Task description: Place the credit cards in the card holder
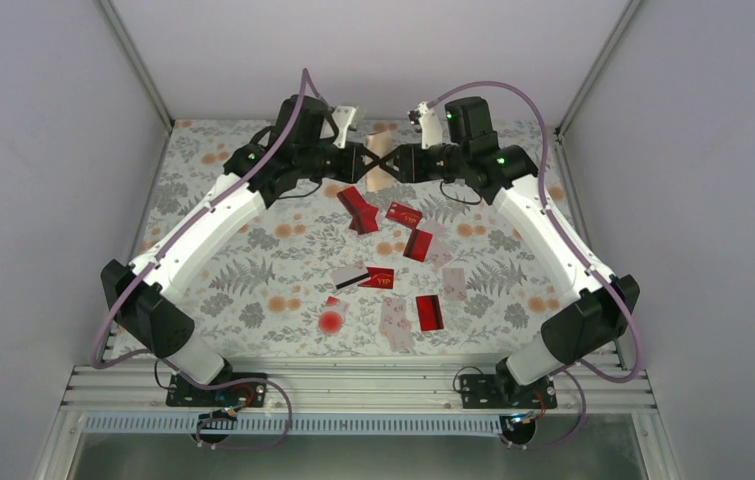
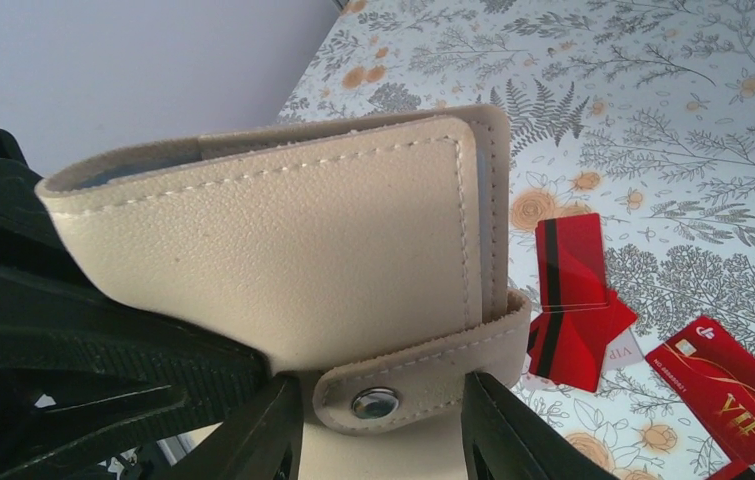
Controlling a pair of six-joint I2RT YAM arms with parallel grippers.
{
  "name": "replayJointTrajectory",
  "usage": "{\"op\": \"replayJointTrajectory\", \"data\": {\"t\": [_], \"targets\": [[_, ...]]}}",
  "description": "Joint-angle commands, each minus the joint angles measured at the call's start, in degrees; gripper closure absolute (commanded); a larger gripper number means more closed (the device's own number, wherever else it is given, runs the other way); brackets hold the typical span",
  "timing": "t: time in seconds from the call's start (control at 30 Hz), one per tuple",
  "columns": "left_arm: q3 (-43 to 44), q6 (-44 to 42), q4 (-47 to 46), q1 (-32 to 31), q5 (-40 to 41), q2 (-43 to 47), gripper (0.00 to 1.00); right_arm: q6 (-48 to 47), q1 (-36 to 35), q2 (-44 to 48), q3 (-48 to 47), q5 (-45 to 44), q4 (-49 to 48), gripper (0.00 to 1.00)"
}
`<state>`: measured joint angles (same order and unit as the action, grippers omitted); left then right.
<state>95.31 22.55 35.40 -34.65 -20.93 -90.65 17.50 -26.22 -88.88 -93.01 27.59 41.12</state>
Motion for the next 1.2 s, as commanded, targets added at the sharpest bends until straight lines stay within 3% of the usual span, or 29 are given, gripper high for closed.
{"op": "replayJointTrajectory", "data": {"t": [0.0, 0.33, 0.6, 0.77, 1.17], "targets": [[0.5, -1.1, -3.6, -3.0, -5.5, 3.3, 0.98, -0.7, -0.2, -0.9, -0.8, -3.6, -0.6, 0.60], [2.3, -1.5, -0.5, -4.8, -2.3, 2.1, 0.98, -2.5, -0.5, -1.7, -2.8, -10.2, 3.5, 0.77], [3.0, -1.5, 0.5, -5.5, -1.0, 2.1, 0.98, -3.1, -1.4, -2.3, -2.4, -14.1, 5.4, 0.82], [3.3, -1.5, 1.7, -5.6, 0.6, 2.2, 0.98, -3.0, -1.4, -2.6, -2.3, -16.0, 6.2, 0.96], [3.2, -1.2, 3.8, -5.8, 4.0, 2.4, 0.98, -3.2, -1.5, -1.4, 0.4, -19.0, 7.7, 0.96]]}}
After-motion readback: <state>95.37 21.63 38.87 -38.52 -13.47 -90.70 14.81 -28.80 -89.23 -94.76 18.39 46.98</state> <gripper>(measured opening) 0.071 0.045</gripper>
